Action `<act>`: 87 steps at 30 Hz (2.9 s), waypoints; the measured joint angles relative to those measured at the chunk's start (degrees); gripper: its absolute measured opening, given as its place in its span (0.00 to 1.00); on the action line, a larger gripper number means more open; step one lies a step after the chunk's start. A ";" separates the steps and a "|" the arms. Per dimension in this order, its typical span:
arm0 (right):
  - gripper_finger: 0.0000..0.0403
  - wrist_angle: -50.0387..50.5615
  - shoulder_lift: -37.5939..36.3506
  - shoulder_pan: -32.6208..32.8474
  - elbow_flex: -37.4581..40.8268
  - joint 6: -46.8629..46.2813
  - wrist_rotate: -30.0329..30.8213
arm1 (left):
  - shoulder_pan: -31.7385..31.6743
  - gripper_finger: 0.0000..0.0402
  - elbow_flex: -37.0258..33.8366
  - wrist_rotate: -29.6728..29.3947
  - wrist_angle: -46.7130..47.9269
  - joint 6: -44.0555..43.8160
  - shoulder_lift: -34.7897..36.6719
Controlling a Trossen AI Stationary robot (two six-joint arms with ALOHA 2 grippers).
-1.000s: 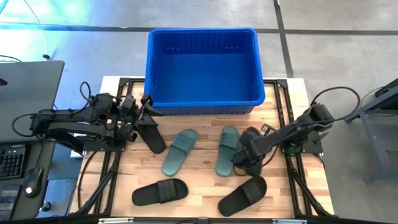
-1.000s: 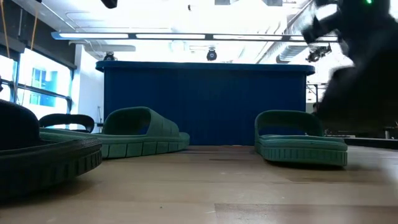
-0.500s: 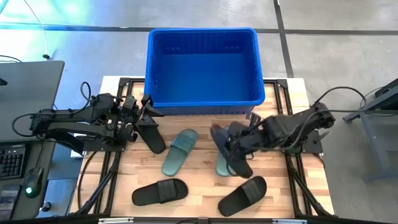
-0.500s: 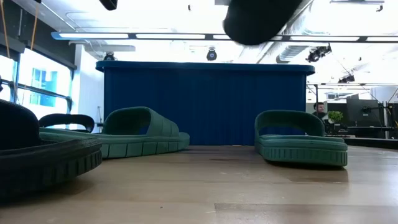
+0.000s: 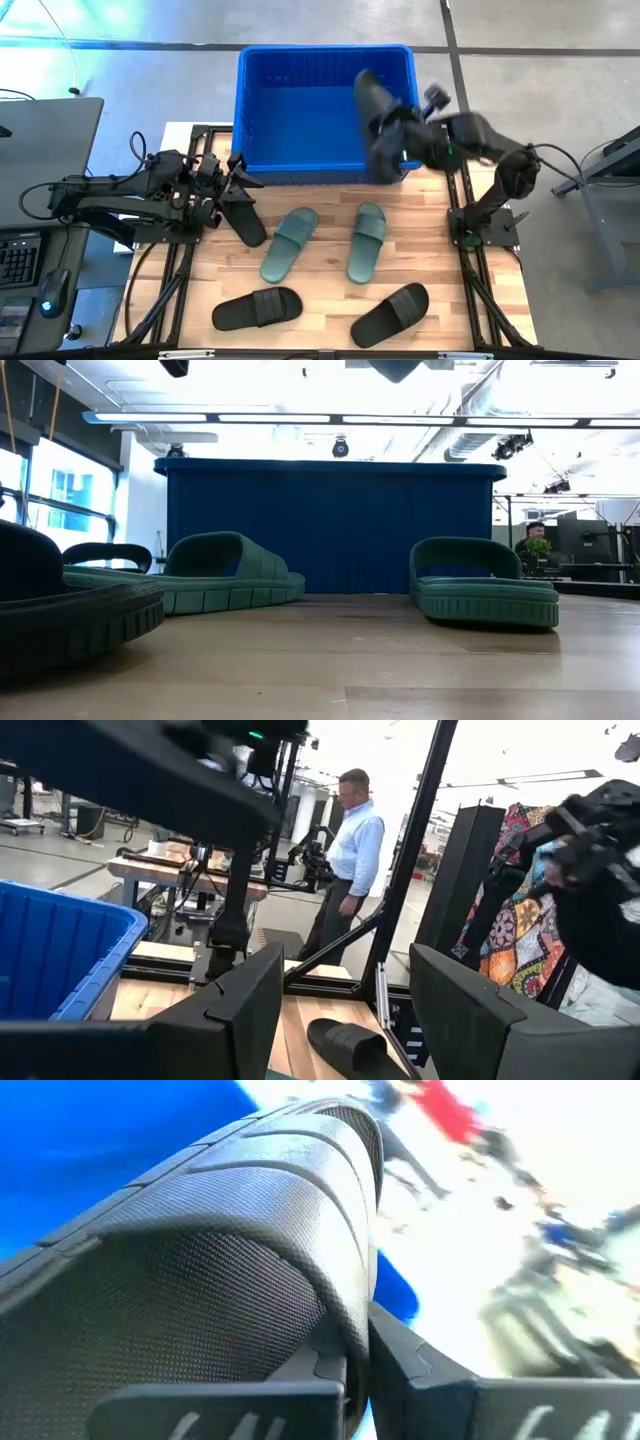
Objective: Pick and place slides into bin
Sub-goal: Put the top right black slide into the bin, then put the top left black slide into the bin
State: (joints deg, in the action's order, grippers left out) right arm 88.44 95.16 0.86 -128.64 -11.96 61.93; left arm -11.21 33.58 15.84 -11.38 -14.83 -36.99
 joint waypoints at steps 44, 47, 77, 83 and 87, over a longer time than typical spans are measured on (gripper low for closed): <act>0.02 -4.04 40.62 -40.89 0.15 26.73 -20.63 | -0.01 0.50 0.00 0.11 6.30 1.49 0.01; 0.04 -3.55 40.62 -41.77 0.15 26.71 -24.63 | -0.01 0.50 0.00 0.13 7.64 1.50 -0.01; 0.43 1.67 37.15 -40.06 0.13 23.68 -32.77 | 0.01 0.50 0.00 0.02 8.66 1.07 -0.01; 0.43 1.57 31.57 -37.41 0.11 25.53 -42.29 | 0.00 0.50 0.00 0.02 8.75 0.90 -0.01; 0.43 1.57 26.01 -34.94 0.11 25.41 -47.15 | 0.01 0.50 0.00 -0.25 8.78 0.92 -0.01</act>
State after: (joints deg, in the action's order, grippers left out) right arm 90.02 121.18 -34.09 -128.53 13.44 14.78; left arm -11.20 33.58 15.59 -2.59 -13.91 -36.99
